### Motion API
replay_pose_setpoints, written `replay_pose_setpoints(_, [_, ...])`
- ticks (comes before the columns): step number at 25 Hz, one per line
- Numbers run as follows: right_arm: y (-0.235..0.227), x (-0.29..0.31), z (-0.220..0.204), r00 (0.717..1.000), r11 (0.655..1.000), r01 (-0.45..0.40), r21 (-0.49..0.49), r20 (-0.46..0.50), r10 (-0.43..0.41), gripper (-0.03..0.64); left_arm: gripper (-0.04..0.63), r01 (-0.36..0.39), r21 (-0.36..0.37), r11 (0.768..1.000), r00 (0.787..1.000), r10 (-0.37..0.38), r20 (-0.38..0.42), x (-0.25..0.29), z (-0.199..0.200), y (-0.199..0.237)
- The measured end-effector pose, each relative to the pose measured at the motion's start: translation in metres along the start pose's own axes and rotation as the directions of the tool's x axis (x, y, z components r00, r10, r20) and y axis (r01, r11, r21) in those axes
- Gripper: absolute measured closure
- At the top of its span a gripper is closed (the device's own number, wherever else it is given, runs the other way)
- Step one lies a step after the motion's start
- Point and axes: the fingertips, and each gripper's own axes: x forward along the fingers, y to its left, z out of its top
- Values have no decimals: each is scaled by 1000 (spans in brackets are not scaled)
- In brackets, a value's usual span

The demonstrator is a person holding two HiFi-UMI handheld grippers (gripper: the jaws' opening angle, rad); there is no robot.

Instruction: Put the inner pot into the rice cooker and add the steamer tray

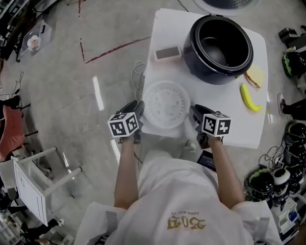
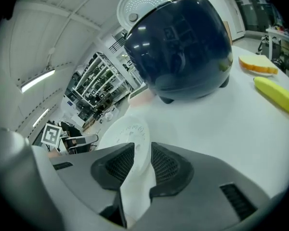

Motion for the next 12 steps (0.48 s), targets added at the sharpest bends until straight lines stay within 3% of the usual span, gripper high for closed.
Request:
replay_pose_setpoints(6, [-2, 14, -14, 1000, 998, 14, 60, -24, -12, 494, 448, 111, -53, 992, 992, -114, -60, 15, -12, -3])
replay_pose_setpoints(12, [-11, 18, -20, 999, 993, 37, 113, -13, -36, 494, 452, 174, -48, 984, 975, -179, -129, 29, -23, -9])
